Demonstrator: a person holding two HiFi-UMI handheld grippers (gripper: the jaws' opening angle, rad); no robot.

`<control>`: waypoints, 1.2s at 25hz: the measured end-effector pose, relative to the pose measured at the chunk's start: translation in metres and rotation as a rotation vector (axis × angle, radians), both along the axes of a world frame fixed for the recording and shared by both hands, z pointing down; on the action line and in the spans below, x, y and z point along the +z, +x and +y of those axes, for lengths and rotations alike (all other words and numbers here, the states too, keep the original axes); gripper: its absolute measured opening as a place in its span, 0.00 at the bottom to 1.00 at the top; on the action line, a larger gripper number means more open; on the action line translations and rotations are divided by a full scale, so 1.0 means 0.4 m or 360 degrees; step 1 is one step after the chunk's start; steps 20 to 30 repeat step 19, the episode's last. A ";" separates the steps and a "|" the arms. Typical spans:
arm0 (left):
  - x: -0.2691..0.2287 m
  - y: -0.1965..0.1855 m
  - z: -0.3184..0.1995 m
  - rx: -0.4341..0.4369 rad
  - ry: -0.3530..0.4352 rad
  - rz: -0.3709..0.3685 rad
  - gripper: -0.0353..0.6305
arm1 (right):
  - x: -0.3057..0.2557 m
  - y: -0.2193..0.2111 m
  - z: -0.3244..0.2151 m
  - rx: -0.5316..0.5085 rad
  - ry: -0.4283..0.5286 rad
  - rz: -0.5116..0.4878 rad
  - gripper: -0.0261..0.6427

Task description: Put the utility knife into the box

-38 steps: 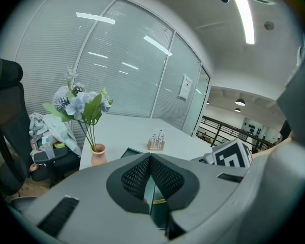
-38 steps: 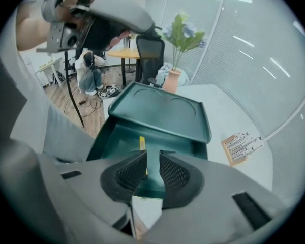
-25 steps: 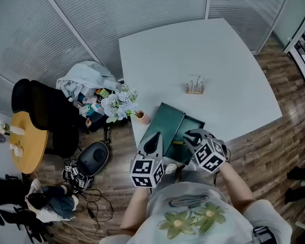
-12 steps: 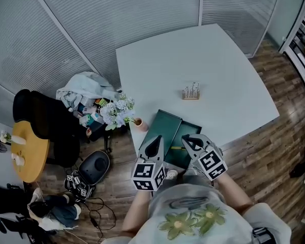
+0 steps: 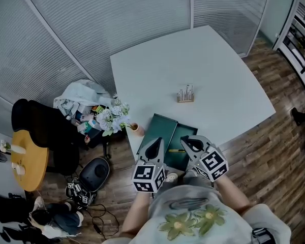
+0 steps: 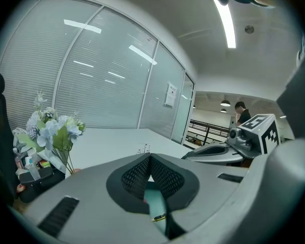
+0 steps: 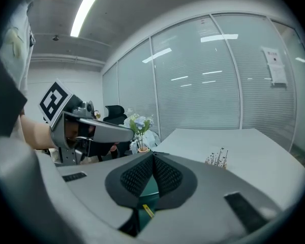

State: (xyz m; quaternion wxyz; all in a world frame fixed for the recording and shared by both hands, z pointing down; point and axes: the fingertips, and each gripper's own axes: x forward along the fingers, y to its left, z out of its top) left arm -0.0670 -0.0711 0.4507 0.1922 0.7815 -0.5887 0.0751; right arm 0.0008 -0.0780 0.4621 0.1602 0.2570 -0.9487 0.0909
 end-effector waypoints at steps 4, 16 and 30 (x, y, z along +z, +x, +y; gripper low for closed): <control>0.004 0.009 -0.002 0.0017 -0.0005 -0.0003 0.05 | -0.008 0.008 0.002 0.0020 0.0000 -0.0019 0.04; 0.013 0.022 -0.005 0.0046 -0.0013 -0.0005 0.05 | -0.010 0.019 0.000 0.0047 0.0005 -0.0031 0.04; 0.013 0.024 -0.005 0.0046 -0.0011 -0.0004 0.05 | -0.010 0.020 -0.001 0.0046 0.0005 -0.0030 0.04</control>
